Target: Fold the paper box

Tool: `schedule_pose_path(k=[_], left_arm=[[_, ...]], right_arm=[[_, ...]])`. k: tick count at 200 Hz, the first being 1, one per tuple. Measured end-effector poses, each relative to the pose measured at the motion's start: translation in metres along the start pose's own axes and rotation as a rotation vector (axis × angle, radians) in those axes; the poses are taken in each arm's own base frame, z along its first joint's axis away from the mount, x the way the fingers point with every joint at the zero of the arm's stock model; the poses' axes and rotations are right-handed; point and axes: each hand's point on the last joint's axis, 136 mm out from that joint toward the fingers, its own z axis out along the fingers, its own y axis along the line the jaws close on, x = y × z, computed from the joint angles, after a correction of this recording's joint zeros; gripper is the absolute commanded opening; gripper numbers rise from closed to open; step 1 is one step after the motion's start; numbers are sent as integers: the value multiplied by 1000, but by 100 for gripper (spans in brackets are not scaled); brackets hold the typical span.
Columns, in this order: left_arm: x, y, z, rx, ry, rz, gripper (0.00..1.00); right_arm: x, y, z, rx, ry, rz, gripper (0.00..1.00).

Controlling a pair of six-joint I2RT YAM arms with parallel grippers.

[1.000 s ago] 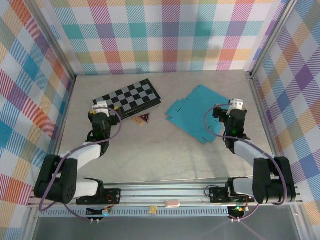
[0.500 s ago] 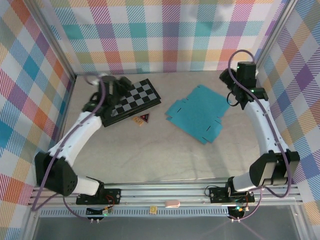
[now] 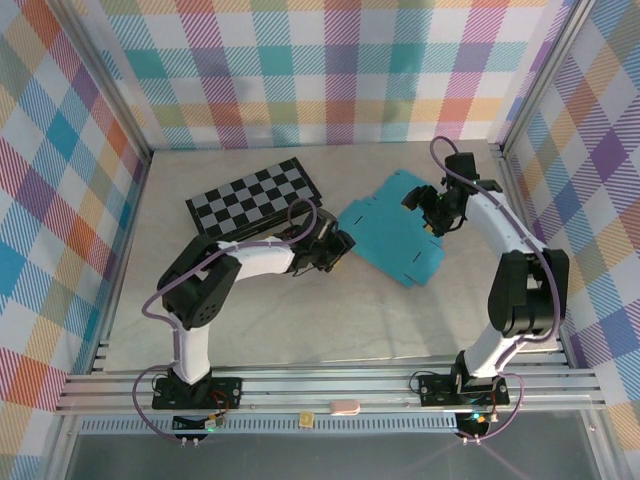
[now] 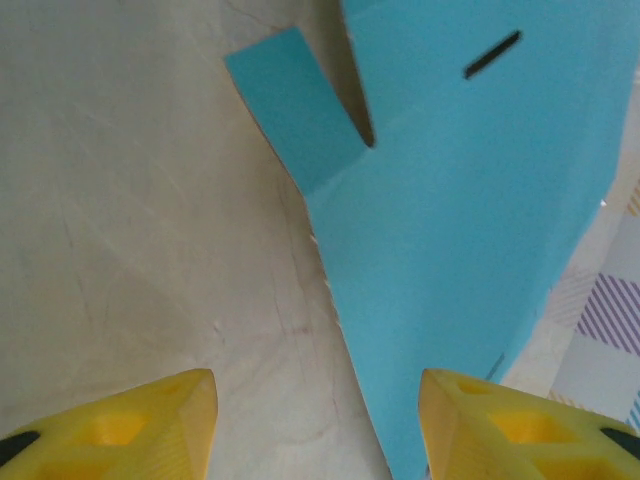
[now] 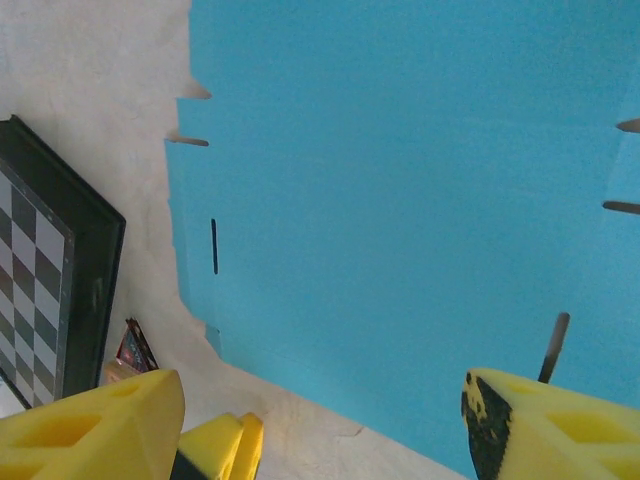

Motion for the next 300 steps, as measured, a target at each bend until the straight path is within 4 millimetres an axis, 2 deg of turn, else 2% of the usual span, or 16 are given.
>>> schedule_pose_path(k=[18, 54, 100, 135, 164, 194, 209, 221, 244, 254, 267, 282, 300], left_arm=[[-2, -1, 9, 13, -3, -22, 54], [-7, -16, 23, 81, -16, -49, 51], [-10, -22, 32, 116, -25, -68, 42], [-12, -21, 37, 125, -33, -73, 30], [-15, -23, 40, 144, -44, -86, 0], [-20, -34, 37, 184, -72, -80, 0], [-24, -37, 31, 194, -95, -86, 0], [-28, -42, 22, 206, -119, -97, 0], [-37, -65, -3, 265, -174, -133, 0], [-40, -77, -15, 298, -195, -152, 0], [-45, -90, -27, 344, -220, -185, 0], [-49, -99, -34, 370, -241, -217, 0], [-50, -100, -35, 377, -251, -248, 0]], right_arm=[[-5, -6, 10, 5, 29, 17, 72], [-10, -15, 27, 20, 77, 42, 72], [-5, -31, 53, 72, 155, 56, 71], [2, -41, 67, 102, 211, 72, 69], [6, -44, 70, 110, 234, 69, 68], [6, -43, 69, 103, 233, 67, 65], [7, -42, 61, 97, 209, 67, 64], [9, -38, 44, 86, 165, 74, 63], [17, -15, -13, 10, 30, 106, 61], [24, 2, -43, -50, -34, 124, 61], [41, 25, -68, -148, -85, 144, 61], [67, 42, -78, -245, -101, 176, 61], [98, 40, -65, -275, -102, 244, 63]])
